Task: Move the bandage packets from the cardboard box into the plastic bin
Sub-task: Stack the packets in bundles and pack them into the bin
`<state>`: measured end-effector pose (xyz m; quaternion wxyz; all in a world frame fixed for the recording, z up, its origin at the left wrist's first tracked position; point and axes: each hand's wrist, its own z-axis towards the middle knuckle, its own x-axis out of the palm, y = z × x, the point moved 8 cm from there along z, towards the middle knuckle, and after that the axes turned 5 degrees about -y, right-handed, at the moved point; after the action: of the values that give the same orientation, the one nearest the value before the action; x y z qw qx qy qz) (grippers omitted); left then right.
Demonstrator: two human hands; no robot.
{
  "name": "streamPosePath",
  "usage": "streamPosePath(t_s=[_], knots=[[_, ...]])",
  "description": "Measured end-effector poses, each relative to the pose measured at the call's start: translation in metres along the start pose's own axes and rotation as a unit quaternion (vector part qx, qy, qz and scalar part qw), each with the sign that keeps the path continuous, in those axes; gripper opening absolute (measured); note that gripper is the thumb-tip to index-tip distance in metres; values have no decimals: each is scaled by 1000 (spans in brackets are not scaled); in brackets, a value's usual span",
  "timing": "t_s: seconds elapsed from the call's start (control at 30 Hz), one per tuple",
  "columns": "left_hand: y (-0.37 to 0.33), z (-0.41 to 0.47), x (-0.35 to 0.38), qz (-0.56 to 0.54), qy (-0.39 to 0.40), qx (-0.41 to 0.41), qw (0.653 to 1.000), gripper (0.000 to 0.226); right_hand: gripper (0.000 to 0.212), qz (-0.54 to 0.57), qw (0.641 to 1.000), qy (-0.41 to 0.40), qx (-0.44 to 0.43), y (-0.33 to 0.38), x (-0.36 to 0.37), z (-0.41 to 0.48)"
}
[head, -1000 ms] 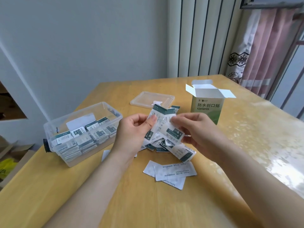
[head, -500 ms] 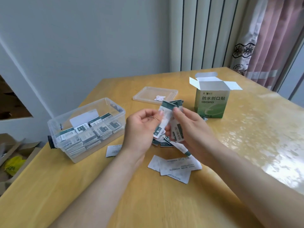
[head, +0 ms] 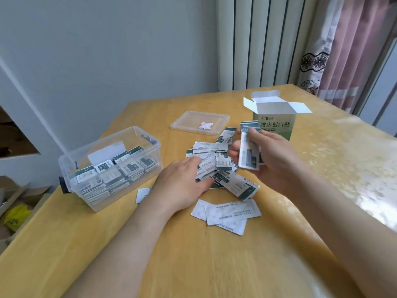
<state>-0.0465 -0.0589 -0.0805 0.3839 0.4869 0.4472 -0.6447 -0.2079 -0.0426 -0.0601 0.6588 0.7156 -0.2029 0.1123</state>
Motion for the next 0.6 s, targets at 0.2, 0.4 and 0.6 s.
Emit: streamPosePath(t_s=[0.2,0.4,0.6], knots=[[-18,-2,-25,79,-111,77,988,17,20,-103,995,10,16,-12,-1,3],[3,-11,-56,-145,-254,-13,956,20,33,-184,983,21,15,-19,0,3],[17,-9,-47,-574,-182,-125,788,17,28,-188,981,34,-19,-16,7,0]])
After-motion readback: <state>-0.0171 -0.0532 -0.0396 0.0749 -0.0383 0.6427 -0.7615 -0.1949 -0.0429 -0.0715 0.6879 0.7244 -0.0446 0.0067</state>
